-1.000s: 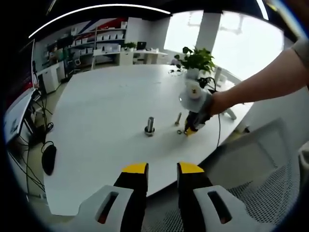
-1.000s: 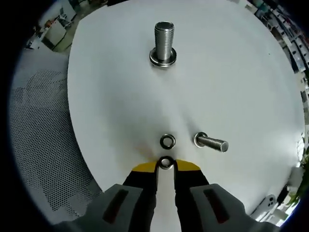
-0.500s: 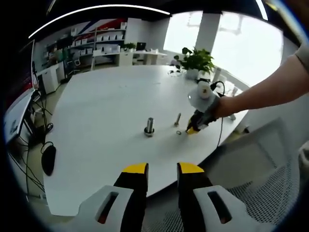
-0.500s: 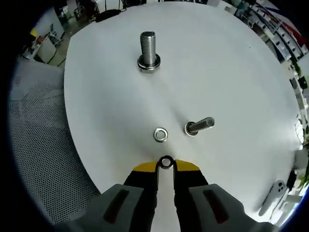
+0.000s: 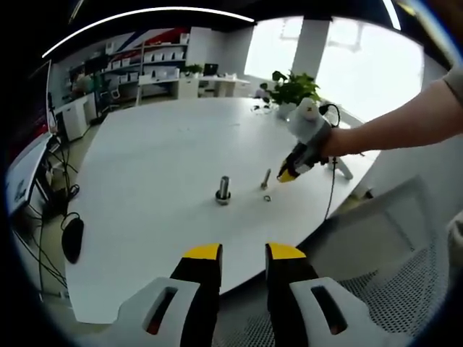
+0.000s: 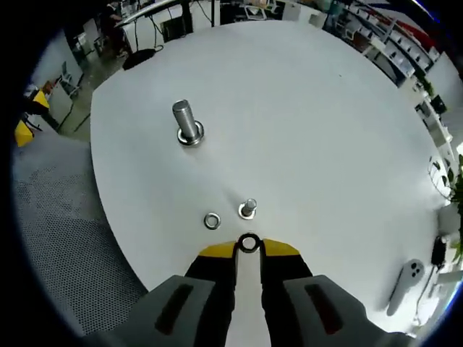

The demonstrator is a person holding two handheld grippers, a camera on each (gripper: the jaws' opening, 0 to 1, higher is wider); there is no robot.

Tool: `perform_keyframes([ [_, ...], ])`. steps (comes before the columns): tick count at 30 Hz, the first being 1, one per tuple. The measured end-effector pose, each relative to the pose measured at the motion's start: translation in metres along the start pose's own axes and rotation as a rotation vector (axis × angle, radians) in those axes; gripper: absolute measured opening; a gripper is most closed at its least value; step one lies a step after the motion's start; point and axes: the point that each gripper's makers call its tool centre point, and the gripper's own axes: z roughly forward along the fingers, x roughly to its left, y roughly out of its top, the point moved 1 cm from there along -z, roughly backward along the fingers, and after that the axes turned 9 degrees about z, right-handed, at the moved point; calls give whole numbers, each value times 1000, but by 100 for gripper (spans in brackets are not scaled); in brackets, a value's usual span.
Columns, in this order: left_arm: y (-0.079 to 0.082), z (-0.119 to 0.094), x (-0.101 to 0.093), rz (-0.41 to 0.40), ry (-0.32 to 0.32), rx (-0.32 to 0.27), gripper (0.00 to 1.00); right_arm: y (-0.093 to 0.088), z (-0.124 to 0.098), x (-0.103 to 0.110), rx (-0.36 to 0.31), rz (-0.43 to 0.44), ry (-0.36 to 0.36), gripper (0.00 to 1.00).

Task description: Place the washer onto the threaded stud by aligning its center hole with the stud, sliding it down to the base, and recovering from edge contact or off-axis alignment until the washer reaches the visible bottom stop.

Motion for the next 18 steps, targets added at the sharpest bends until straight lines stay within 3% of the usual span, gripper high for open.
perform_keyframes([
  [11,1,0,1,-2,2,-4,21,26,-14,0,-103,-33,8,13],
  [18,1,0,1,-4,7,-11,21,27,-10,4,-93,-85,-2,13],
])
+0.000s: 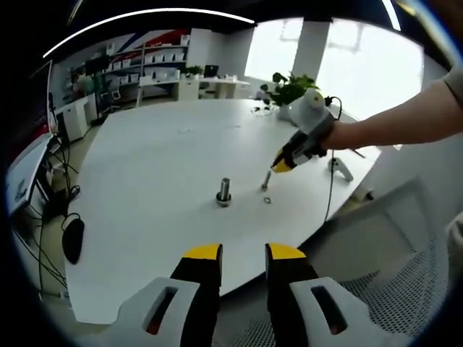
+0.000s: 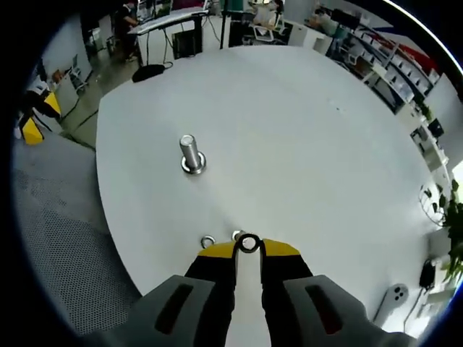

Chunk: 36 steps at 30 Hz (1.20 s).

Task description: Place the washer onto the threaded stud by aligning its center hole with the stud, sliding it down to the base, and recovering from edge contact or off-axis alignment until the washer reaches the visible bottom stop.

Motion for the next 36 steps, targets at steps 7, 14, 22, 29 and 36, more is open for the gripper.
perform_keyframes([
  [7,0,0,0,1,0,1,21,7,4,2,-2,-23,6,13],
  [14,0,0,0,0,2,2,21,1,13,2,44,-42,9,13],
  [22,-1,0,1,0,3,5,21,0,22,1,67,-54,19,14],
  [29,-2,0,0,1,-1,16,21,-5,34,-1,96,-50,22,14],
  [36,-3,0,-1,1,-6,23,21,-13,46,1,118,-31,32,14],
])
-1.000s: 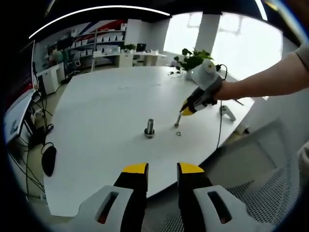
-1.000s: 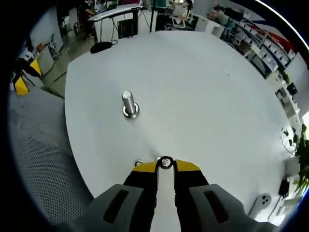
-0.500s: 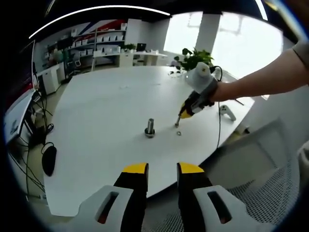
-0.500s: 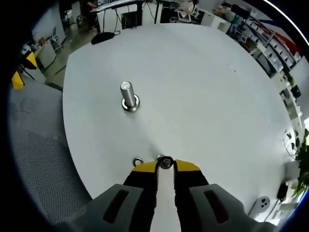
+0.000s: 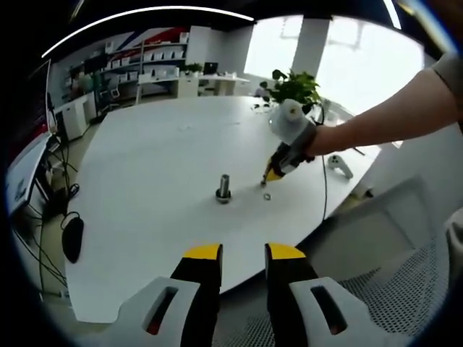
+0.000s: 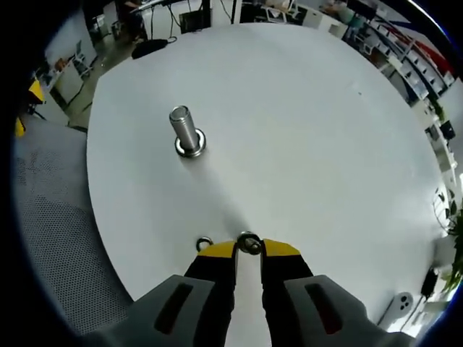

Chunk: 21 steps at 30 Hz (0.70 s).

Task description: Place the washer onto the threaded stud by aligning its center hole with the stud, sliding it down to the base, and recovering from edge contact or off-axis alignment until the washer reaches the visible bottom stop.

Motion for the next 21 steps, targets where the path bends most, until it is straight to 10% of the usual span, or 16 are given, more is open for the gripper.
perform_keyframes([
  [21,-4,2,0,2,-2,24,21,-11,8,-2,14,48,-1,18],
])
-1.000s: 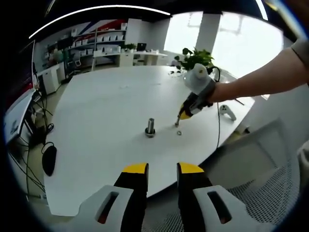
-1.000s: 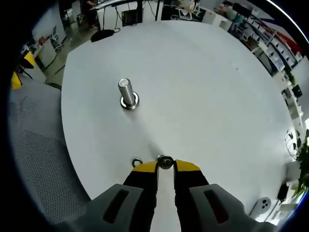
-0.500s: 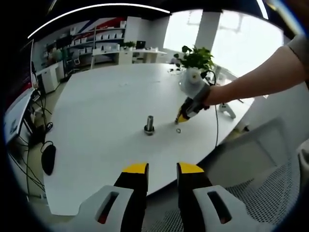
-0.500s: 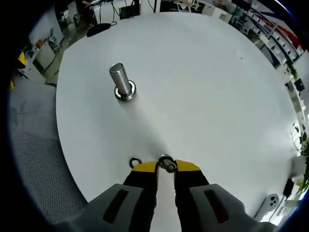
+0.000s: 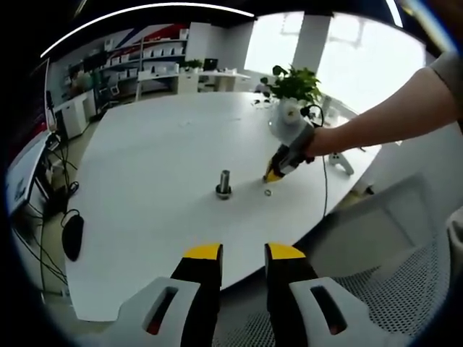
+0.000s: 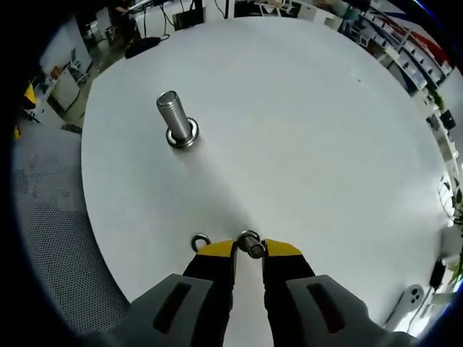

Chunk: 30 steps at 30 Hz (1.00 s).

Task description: Place the washer onto the threaded stud by aligning its center hole with the stud, sliding it down to the base, and recovering from edge contact or off-axis alignment until the washer reaches the visible bottom stop.

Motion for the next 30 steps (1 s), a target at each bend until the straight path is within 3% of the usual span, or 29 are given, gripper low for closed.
perform_keyframes([
  [8,1,-1,0,1,-2,-4,21,-14,-10,-1,6,16,-14,22],
  [16,0,-1,0,2,-4,-2,21,-25,-11,13,2,30,24,24],
  [22,-1,0,-1,1,-4,4,21,-17,-3,35,-15,60,84,27],
  [29,-2,1,0,-1,-3,9,21,-12,6,45,19,-10,77,26],
  [30,-2,1,0,-1,-3,9,21,-7,8,44,-3,3,80,25],
])
